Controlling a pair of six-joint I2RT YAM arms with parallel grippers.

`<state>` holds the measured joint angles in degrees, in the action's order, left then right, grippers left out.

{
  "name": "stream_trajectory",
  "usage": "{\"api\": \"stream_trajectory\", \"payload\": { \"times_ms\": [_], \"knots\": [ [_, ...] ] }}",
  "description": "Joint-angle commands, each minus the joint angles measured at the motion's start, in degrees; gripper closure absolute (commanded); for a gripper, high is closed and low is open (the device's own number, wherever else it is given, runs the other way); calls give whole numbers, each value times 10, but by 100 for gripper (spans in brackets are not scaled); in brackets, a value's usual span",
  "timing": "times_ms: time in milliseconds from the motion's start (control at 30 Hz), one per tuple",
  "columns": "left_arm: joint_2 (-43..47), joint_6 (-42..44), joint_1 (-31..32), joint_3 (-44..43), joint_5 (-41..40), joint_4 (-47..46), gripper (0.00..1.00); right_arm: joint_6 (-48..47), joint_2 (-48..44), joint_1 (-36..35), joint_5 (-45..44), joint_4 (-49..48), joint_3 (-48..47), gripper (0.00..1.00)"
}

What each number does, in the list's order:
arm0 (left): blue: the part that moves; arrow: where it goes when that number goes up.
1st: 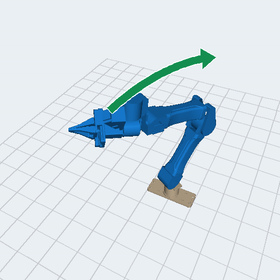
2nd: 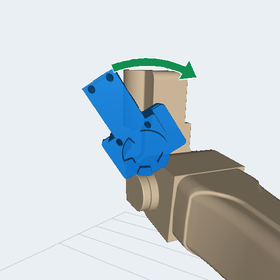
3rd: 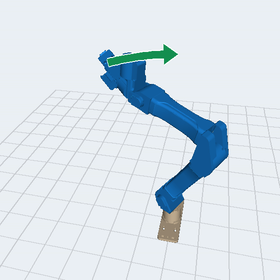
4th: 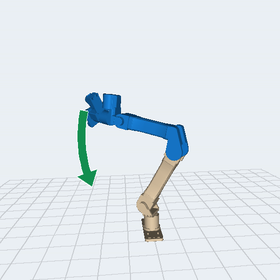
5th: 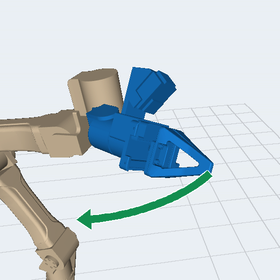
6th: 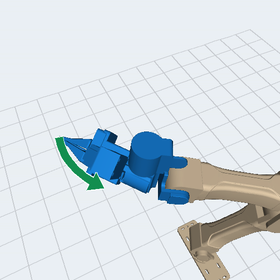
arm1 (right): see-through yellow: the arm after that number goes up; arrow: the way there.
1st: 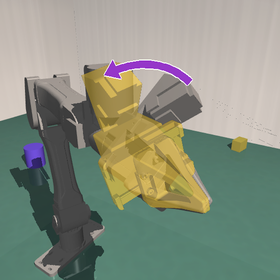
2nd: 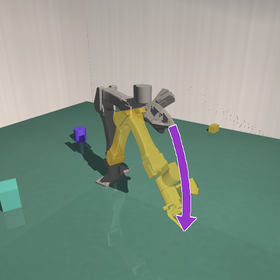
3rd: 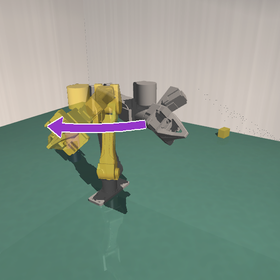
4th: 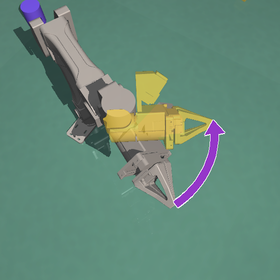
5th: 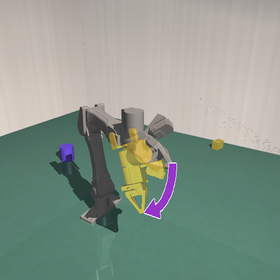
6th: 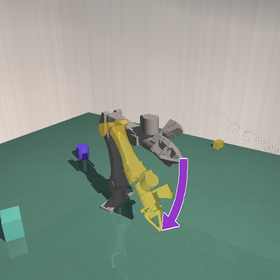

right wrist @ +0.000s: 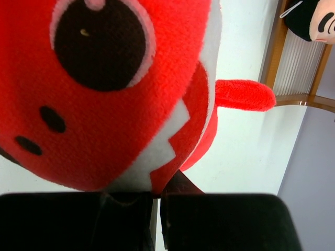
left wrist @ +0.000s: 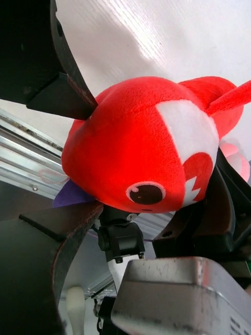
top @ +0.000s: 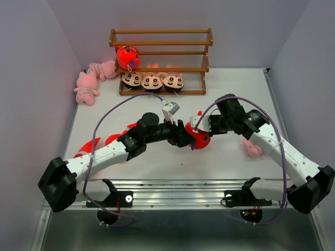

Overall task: Place and organize the stuffed toys onto the shelf
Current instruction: Pass the stuffed toy from the right arm to the left, then place the stuffed toy onto shelf

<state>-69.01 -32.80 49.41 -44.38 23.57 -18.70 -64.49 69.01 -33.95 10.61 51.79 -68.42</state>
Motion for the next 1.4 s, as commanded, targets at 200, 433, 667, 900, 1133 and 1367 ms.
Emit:
{"api": "stream_trajectory", "payload": {
  "times_ms": [200, 433, 667, 900, 1133, 1367],
  "knots": [
    [-8, -19, 1, 25, -11, -104, 80, 1, -38, -11, 48, -48, 26, 97],
    [34, 12, 1, 74, -60, -121, 100, 44, -65, -11, 71, -80, 52, 58],
    [123, 36, -10, 155, -119, -98, 100, 167, -99, -11, 21, -162, 72, 0],
    [254, 148, -38, 171, -215, -2, 100, 316, -144, 38, -15, -278, 135, 0],
    [278, 349, -96, 147, -209, -5, 100, 436, -158, 157, 77, -387, 228, 0],
    [193, 452, -190, 96, -194, -55, 100, 453, -173, 180, 117, -430, 272, 0]
  ]
}}
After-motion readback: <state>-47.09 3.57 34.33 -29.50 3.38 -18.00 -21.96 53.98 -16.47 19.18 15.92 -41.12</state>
